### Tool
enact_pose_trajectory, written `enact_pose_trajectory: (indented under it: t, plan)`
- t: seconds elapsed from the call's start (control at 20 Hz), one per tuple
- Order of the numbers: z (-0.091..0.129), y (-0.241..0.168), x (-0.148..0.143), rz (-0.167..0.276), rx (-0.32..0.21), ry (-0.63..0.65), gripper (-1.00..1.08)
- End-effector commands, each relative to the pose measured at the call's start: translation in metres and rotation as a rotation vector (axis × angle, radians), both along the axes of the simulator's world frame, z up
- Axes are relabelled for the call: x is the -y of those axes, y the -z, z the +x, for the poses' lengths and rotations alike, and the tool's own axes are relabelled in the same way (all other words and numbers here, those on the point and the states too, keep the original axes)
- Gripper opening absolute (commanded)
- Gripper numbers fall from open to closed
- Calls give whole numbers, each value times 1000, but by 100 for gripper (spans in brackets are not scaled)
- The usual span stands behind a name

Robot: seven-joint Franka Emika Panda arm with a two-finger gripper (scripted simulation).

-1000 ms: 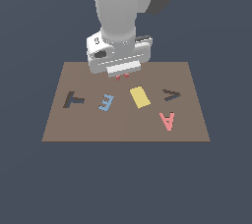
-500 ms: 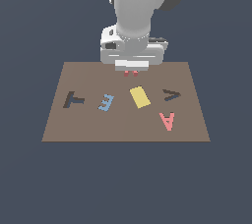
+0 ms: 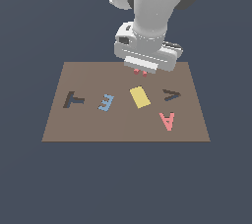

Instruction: Insert a designated object into the corresponding slot on a board.

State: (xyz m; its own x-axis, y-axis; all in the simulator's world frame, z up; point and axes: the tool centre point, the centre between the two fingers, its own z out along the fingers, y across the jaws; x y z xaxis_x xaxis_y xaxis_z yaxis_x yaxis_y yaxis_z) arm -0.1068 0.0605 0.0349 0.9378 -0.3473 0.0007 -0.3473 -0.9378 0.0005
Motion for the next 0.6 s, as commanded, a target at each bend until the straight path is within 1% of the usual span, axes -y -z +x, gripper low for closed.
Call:
enact_pose_trajectory:
  t: [0.0, 0.3, 0.55]
  plan:
    - [2, -1, -11, 0, 0, 84, -100]
    - [11, -2, -35, 0, 0, 283, -100]
    - [23, -2, -54, 1, 1, 453, -100]
